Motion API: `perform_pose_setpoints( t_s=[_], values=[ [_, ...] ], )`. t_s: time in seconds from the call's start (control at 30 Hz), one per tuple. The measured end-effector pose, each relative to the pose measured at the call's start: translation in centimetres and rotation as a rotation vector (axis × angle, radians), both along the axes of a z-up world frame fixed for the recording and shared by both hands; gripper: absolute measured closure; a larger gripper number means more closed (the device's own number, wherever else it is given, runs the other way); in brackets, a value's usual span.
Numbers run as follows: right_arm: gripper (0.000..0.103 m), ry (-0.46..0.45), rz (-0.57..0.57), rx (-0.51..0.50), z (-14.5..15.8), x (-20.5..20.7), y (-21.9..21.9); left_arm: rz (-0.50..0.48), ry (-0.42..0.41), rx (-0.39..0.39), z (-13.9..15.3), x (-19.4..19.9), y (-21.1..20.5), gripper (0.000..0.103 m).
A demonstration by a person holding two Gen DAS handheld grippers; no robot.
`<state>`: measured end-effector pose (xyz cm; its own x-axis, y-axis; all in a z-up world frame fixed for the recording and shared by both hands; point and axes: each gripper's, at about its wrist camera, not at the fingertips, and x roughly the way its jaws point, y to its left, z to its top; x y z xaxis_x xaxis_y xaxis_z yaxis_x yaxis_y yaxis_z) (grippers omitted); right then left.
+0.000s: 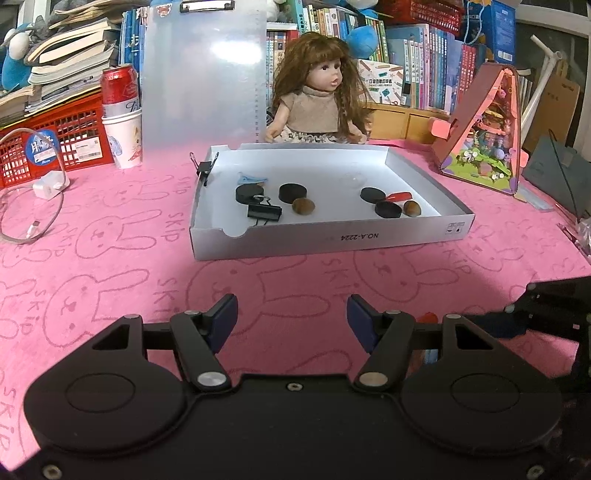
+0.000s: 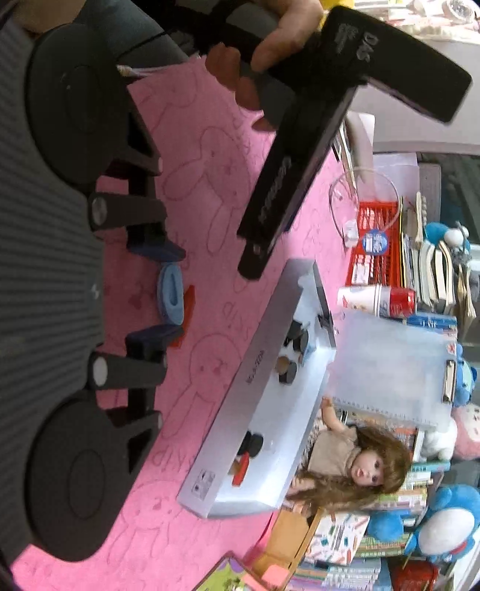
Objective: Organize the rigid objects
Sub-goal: 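Grasp the orange piece with the left tool while the right tool grasps the blue clip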
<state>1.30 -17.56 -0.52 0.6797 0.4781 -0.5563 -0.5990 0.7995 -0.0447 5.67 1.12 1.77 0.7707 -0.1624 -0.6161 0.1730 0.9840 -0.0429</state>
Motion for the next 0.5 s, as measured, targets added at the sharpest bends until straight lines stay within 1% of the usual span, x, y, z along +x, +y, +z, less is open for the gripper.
perform_pose_setpoints(
  t_s=[0.07, 0.13, 0.17, 0.27, 0.37, 0.47, 0.5],
  values=[
    [0.061, -0.003, -0.061, 0.011, 0.1, 0.4, -0.9, -0.014, 0.005, -0.005, 0.0, -0.4, -0.2, 0.039],
    [0.061, -0.013, -0.126, 0.011, 0.2, 0.8, -1.7, -0.048, 0.012, -0.003, -0.1, -0.9, -0.8, 0.039],
    [0.061, -0.020, -0.162, 0.005, 0.2, 1.0, -2.1, -0.064, 0.011, -0.002, -0.1, -1.2, -1.1, 0.039],
    [0.061, -0.030, -0.223, -0.019, 0.1, 1.6, -2.8, -0.124, 0.022, -0.007, -0.3, -2.0, -2.2, 0.038],
    [0.061, -0.032, -0.238, -0.047, -0.3, 1.9, -3.1, -0.166, 0.052, 0.000, -0.8, -2.6, -3.1, 0.038],
    [0.061, -0.030, -0.212, -0.068, -0.7, 1.7, -2.8, -0.197, 0.068, 0.013, -1.2, -3.3, -3.7, 0.038],
    [0.060, -0.034, -0.200, -0.073, -0.8, 1.5, -2.6, -0.200, 0.060, 0.031, -1.4, -3.6, -3.9, 0.038]
  ],
)
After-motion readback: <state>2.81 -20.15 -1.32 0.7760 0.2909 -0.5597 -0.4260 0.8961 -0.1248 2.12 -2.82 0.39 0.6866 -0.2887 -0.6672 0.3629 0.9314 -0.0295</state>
